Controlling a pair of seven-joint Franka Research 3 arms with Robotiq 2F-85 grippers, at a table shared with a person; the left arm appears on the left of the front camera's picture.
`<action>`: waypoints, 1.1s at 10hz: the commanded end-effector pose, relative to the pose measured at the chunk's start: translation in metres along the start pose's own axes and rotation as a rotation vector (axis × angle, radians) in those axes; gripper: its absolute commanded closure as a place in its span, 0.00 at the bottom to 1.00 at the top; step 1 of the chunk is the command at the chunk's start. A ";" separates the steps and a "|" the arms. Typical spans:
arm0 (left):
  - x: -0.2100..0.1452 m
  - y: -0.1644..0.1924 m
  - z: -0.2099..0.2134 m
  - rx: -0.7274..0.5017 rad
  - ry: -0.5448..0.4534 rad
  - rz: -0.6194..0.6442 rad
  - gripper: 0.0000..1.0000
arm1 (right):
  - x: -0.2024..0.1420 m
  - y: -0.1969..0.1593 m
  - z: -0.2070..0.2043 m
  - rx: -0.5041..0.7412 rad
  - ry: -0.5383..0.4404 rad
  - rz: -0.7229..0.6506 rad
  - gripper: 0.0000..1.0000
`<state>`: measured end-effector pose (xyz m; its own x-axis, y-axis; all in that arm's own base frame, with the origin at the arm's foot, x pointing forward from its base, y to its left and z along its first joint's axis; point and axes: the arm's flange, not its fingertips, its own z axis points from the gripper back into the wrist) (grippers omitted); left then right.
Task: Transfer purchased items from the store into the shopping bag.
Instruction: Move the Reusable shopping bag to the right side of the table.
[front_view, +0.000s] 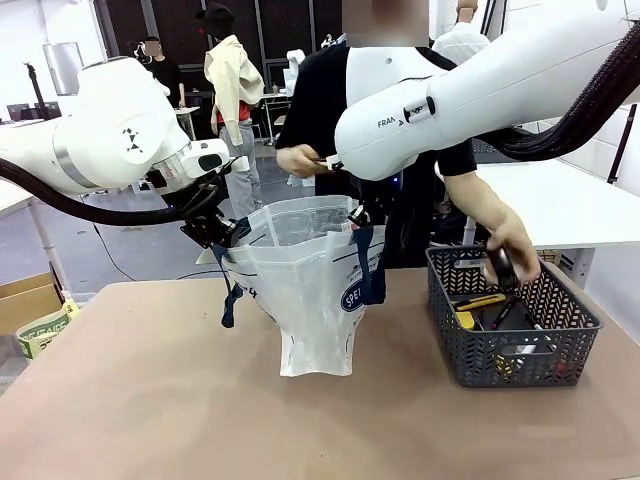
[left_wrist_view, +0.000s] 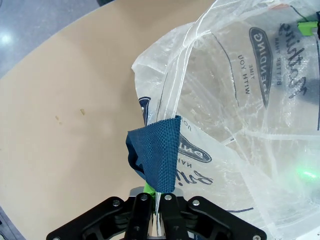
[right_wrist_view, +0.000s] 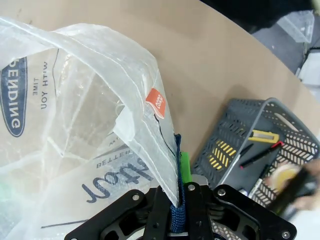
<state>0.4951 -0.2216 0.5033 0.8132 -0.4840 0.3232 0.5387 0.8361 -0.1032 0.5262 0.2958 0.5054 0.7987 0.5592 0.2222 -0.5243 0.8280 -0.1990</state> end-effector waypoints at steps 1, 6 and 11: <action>0.000 0.001 0.000 0.010 0.000 0.012 1.00 | 0.000 -0.001 -0.001 0.000 0.001 -0.004 1.00; 0.000 0.001 0.000 0.010 0.000 0.012 1.00 | 0.000 -0.001 -0.001 0.000 0.001 -0.004 1.00; 0.000 0.001 0.000 0.010 0.000 0.012 1.00 | 0.000 -0.001 -0.001 0.000 0.001 -0.004 1.00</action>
<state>0.4951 -0.2216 0.5032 0.8132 -0.4841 0.3231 0.5387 0.8361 -0.1032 0.5262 0.2958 0.5054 0.7987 0.5591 0.2223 -0.5242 0.8280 -0.1990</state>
